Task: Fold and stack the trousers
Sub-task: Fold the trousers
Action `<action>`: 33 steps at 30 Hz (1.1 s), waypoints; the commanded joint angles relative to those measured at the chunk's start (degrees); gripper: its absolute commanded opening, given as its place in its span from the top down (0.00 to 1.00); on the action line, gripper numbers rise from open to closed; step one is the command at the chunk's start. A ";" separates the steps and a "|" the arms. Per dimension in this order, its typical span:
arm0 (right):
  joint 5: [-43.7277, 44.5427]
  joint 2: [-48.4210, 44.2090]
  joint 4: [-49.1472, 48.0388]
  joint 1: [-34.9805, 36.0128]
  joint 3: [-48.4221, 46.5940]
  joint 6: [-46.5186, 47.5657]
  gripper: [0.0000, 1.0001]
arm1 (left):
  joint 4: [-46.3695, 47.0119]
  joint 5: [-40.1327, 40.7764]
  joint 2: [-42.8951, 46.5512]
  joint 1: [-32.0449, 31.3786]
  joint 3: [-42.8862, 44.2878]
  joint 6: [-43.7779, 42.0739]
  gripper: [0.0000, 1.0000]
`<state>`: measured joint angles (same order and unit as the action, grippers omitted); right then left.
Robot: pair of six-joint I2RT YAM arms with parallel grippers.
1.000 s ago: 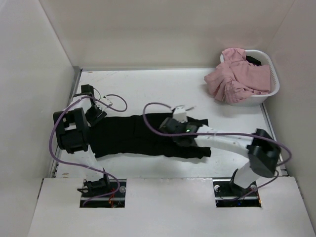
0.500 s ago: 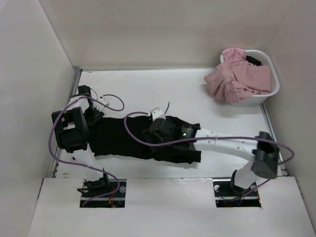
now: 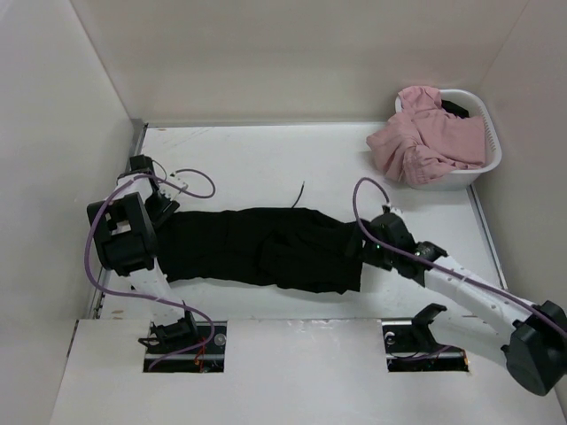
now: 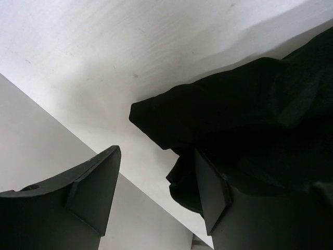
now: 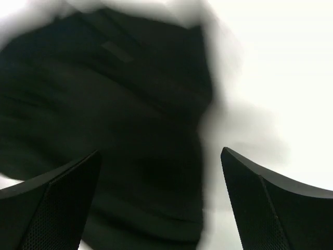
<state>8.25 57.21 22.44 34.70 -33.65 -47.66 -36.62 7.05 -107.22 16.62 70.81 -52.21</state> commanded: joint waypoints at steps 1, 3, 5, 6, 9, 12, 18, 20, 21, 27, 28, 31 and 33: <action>-8.33 -2.89 -10.28 -1.17 4.80 -7.26 0.00 | -1.35 -1.25 3.33 0.47 -1.55 0.26 0.42; -10.35 -1.85 -16.78 -0.82 7.71 -8.85 0.00 | -1.35 -1.25 3.42 0.74 -1.55 0.61 0.42; -13.60 1.48 -20.84 -0.82 9.03 -9.55 0.00 | -1.35 -1.51 3.42 0.83 -1.72 0.70 0.42; -14.66 3.50 -21.72 -0.82 9.56 -9.82 0.06 | -1.35 -1.60 3.33 0.83 -1.81 0.70 0.42; -16.69 8.35 -22.87 -1.96 9.74 -9.56 0.21 | -1.35 -1.51 3.24 0.83 -1.64 0.70 0.42; -17.39 11.60 -23.93 -2.83 8.52 -7.54 0.47 | -1.52 -1.25 3.59 0.74 -0.85 0.79 0.42; -17.84 6.97 -12.46 -12.13 1.07 -0.96 1.00 | -4.06 -2.65 5.09 0.56 3.27 2.54 0.42; -13.81 4.15 -1.14 -16.18 -6.04 5.35 1.00 | -5.73 -3.62 5.53 0.56 5.56 3.51 0.42; -10.48 3.53 4.40 -16.89 -10.17 8.43 1.00 | -6.53 -4.14 5.70 0.13 6.53 4.12 0.42; 6.05 9.65 25.44 -8.76 -32.94 20.14 1.00 | -8.55 -5.03 5.71 -4.70 7.24 6.24 0.42; 7.73 12.11 27.73 -5.07 -36.19 20.24 1.00 | -8.47 -5.03 5.36 -5.58 6.72 6.76 0.42; 9.50 21.42 31.78 5.39 -44.20 19.71 1.00 | -7.77 -5.03 4.13 -8.13 5.57 7.99 0.43; 9.94 27.84 31.80 10.32 -47.98 18.75 0.99 | -6.89 -5.03 3.16 -9.45 5.13 8.87 0.43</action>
<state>14.96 77.71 46.72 39.24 -78.24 -30.41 -43.53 3.55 -104.05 8.36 76.58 -45.74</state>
